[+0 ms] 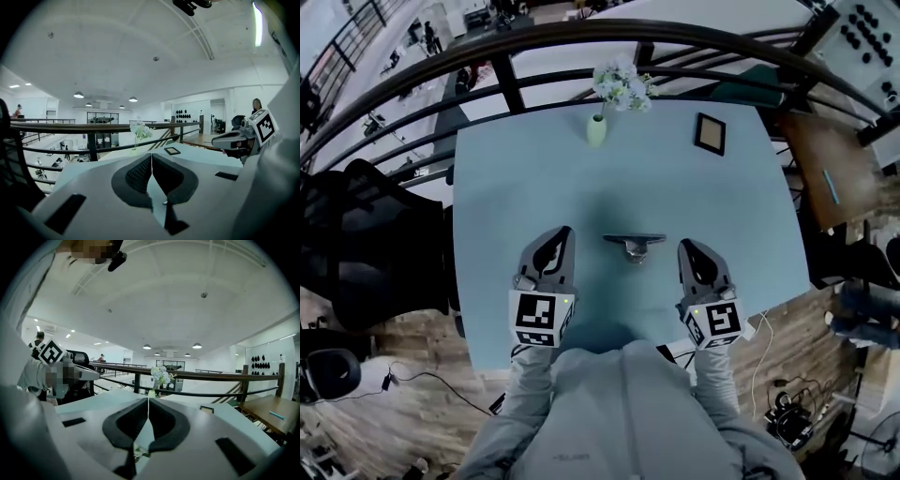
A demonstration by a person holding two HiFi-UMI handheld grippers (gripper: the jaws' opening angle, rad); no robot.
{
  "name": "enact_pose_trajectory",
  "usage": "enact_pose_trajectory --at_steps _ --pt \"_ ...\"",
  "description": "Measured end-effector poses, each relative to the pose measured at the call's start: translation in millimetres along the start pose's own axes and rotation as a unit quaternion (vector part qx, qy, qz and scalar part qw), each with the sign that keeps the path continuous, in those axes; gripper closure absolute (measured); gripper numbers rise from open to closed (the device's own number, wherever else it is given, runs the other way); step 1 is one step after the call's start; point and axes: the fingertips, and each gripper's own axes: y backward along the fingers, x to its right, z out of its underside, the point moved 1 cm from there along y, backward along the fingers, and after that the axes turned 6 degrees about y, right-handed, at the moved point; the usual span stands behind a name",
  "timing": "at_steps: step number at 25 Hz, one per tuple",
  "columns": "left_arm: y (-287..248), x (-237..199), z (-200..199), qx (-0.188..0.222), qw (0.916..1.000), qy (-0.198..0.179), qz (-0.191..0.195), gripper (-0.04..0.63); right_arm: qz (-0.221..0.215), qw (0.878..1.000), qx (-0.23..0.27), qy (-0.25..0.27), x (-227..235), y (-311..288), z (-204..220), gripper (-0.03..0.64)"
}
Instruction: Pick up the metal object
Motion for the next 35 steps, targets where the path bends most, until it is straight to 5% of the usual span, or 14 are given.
enact_pose_trajectory --at_steps 26,35 --pt "-7.5 40.5 8.0 0.000 0.9999 0.002 -0.012 0.568 -0.102 0.994 -0.039 -0.006 0.9 -6.6 31.3 0.585" --pt "-12.3 46.8 10.5 -0.008 0.9999 0.005 0.002 0.568 -0.137 0.989 -0.062 0.011 -12.9 -18.2 40.7 0.466"
